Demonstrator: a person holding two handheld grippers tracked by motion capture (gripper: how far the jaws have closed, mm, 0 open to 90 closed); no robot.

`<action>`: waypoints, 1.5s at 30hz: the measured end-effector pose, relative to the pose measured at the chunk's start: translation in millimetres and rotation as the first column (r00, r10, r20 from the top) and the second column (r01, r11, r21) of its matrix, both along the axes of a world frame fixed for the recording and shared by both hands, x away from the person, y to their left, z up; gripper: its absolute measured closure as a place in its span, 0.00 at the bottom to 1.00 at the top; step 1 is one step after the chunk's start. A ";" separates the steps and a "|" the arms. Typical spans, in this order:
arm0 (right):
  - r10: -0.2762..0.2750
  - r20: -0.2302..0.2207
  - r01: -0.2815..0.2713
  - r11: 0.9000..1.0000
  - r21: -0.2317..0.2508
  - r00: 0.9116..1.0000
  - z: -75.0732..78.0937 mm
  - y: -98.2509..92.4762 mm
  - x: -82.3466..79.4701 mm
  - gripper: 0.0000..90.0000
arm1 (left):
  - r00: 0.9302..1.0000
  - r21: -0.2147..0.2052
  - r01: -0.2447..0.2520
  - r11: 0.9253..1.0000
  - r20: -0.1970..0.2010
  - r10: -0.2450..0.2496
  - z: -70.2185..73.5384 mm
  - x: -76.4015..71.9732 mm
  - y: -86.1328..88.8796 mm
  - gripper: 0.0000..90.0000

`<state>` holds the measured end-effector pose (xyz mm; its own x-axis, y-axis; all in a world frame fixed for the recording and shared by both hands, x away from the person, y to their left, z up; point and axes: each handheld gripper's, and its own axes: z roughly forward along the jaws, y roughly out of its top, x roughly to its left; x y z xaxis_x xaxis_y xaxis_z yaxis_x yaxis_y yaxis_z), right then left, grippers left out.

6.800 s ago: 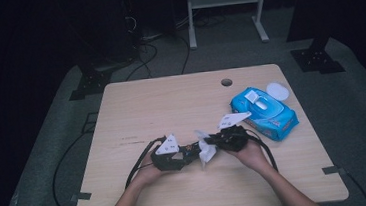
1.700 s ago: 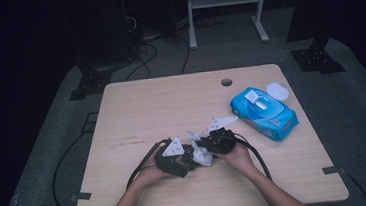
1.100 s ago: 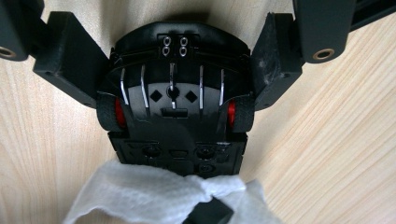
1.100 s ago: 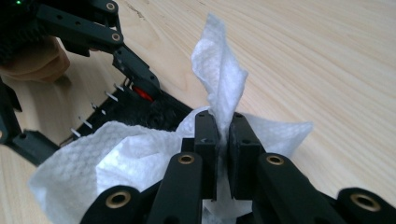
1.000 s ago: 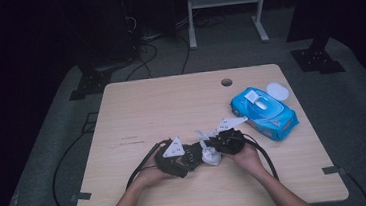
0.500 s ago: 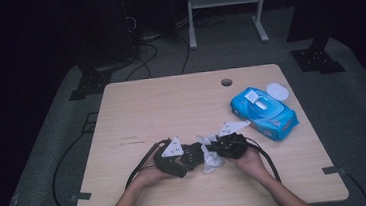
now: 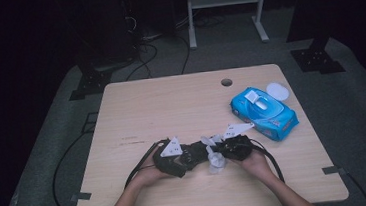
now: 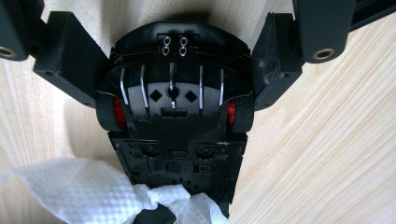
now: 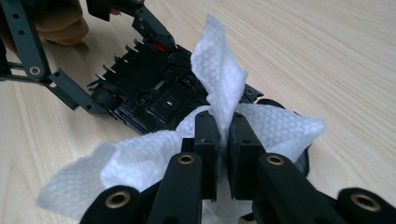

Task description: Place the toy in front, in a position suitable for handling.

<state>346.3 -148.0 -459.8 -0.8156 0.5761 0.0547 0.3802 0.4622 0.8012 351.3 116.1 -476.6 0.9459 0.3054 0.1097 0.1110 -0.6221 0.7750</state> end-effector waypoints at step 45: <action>-0.040 -0.048 0.041 0.999 0.019 0.998 -5.5 -26.5 1.8 0.92 | 1.000 0.014 -0.005 1.000 -0.005 0.006 0.8 1.7 9.8 0.27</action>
